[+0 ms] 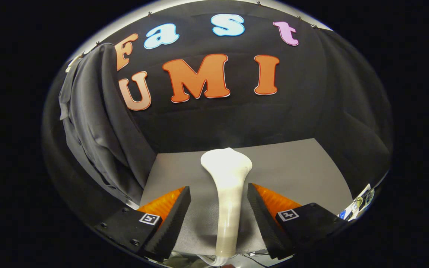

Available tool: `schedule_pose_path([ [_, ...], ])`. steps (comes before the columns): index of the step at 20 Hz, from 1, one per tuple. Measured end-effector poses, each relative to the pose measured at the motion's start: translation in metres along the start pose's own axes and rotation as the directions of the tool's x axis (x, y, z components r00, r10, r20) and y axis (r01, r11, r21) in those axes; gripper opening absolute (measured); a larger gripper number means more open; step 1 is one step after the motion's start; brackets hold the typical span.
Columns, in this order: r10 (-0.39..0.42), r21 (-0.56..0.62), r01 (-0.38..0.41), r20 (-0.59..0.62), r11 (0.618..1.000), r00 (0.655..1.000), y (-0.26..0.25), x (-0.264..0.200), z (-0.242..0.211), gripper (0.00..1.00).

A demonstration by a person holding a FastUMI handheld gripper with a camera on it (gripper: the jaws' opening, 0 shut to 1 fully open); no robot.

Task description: Iron the clothes twice with a garment steamer, once on the left side and once on the right side.

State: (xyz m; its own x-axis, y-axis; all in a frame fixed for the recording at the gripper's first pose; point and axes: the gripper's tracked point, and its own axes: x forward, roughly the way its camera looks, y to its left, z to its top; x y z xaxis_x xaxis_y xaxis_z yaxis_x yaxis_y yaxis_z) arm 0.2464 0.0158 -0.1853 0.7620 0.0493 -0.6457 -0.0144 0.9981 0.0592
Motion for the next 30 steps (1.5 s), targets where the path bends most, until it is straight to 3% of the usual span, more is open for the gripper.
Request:
schedule_pose_path([
  [7,-0.044,-0.011,0.043,-0.126,0.999,0.991,-0.016,0.038,-0.016,0.98],
  [12,-0.035,0.059,0.047,-0.188,0.997,0.981,-0.020,0.054,-0.030,0.95],
  [15,-0.029,0.076,0.046,-0.208,0.996,0.978,-0.021,0.062,-0.034,0.76],
  [17,-0.023,0.086,0.043,-0.227,0.995,0.974,-0.023,0.065,-0.038,0.70],
  [24,0.005,0.096,0.018,-0.237,0.995,0.971,-0.020,0.068,-0.044,0.56],
  [28,-0.017,0.099,0.036,-0.185,0.994,0.983,-0.026,0.065,-0.037,0.45],
  [30,-0.023,0.104,0.038,-0.142,0.994,0.990,-0.026,0.054,-0.031,0.45],
])
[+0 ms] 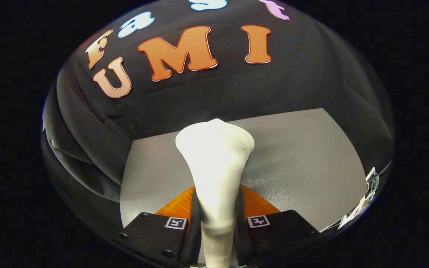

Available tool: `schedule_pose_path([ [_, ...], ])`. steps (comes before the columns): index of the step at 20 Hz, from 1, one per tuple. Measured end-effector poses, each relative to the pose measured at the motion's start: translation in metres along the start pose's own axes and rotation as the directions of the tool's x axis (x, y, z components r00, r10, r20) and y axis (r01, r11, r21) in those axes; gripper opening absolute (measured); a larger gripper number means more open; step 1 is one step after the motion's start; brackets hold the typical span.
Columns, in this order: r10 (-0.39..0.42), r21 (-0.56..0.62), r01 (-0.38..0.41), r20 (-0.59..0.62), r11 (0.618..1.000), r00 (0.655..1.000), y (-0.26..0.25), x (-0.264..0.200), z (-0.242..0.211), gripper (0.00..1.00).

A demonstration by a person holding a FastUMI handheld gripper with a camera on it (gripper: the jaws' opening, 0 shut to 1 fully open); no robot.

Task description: Iron the clothes twice with a garment steamer, once on the left side and once on the right side.

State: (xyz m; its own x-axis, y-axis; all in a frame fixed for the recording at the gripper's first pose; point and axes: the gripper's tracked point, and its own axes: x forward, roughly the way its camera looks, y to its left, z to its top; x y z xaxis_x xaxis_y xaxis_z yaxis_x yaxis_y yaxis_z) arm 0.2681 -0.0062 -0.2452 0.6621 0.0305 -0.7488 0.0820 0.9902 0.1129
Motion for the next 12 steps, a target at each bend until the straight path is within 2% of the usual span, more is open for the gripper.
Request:
schedule_pose_path([
  [5,0.006,-0.013,-0.004,0.156,1.000,0.988,0.009,-0.044,0.017,0.45],
  [12,0.057,0.003,-0.061,0.302,0.998,0.952,0.043,-0.113,0.000,0.45],
])
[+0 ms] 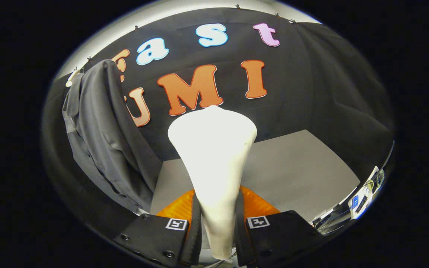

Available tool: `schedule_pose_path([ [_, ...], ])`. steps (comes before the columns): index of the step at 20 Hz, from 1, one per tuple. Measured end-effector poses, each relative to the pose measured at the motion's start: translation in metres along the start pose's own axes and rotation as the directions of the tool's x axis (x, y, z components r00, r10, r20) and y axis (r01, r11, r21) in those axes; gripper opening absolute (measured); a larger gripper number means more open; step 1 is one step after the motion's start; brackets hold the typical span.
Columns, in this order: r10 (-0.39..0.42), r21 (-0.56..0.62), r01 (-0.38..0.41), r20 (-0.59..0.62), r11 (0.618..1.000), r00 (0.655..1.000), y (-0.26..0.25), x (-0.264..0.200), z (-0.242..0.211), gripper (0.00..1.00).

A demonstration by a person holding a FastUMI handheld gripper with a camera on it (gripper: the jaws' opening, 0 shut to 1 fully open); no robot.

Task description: Iron the clothes twice with a garment steamer, once on the left side and once on the right side.

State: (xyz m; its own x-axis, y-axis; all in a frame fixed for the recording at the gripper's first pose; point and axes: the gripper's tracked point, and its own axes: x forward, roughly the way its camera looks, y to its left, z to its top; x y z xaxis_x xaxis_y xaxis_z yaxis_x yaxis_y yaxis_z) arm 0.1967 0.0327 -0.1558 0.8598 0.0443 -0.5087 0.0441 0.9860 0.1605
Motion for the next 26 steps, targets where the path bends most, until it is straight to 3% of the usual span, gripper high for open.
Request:
schedule_pose_path([
  [8,0.093,-0.073,-0.083,0.159,0.994,0.983,0.065,-0.077,0.024,0.44],
  [18,0.069,-0.119,-0.035,0.298,0.992,0.952,0.145,-0.135,0.028,0.44],
  [26,0.037,-0.098,-0.006,0.319,0.995,0.947,0.215,-0.136,0.011,0.44],
])
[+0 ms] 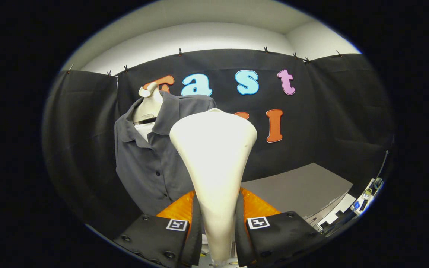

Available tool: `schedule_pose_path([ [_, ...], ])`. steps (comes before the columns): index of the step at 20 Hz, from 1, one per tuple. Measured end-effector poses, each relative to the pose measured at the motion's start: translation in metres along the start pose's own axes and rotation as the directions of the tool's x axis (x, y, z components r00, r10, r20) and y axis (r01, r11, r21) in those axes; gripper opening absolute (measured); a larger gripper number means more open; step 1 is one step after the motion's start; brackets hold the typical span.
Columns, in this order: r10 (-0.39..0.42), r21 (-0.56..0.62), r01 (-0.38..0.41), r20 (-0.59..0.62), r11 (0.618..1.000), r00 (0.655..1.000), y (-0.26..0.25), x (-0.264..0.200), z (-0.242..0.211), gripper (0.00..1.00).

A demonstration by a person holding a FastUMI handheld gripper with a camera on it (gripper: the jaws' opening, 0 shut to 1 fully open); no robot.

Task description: Iron the clothes twice with a garment steamer, once on the left side and once on the right side.

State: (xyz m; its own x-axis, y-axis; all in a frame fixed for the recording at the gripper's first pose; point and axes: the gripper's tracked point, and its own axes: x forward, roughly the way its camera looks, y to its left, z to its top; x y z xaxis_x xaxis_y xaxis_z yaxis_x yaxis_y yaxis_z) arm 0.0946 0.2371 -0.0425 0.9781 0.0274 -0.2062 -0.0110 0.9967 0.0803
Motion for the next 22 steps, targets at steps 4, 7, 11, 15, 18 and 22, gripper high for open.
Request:
schedule_pose_path([
  [4,-0.040,-0.001,0.040,0.007,0.999,0.999,0.025,0.005,-0.010,0.44],
  [7,-0.067,-0.009,0.067,0.004,0.998,0.998,0.041,0.016,-0.015,0.44],
  [11,-0.071,-0.031,0.071,-0.004,0.997,0.997,0.065,0.039,-0.019,0.44],
  [15,-0.071,-0.048,0.070,-0.023,0.996,0.997,0.083,0.071,-0.023,0.44],
  [18,-0.072,-0.058,0.069,-0.038,0.996,0.997,0.092,0.098,-0.028,0.44],
  [22,-0.082,-0.058,0.079,-0.042,0.995,0.996,0.090,0.125,-0.035,0.45],
])
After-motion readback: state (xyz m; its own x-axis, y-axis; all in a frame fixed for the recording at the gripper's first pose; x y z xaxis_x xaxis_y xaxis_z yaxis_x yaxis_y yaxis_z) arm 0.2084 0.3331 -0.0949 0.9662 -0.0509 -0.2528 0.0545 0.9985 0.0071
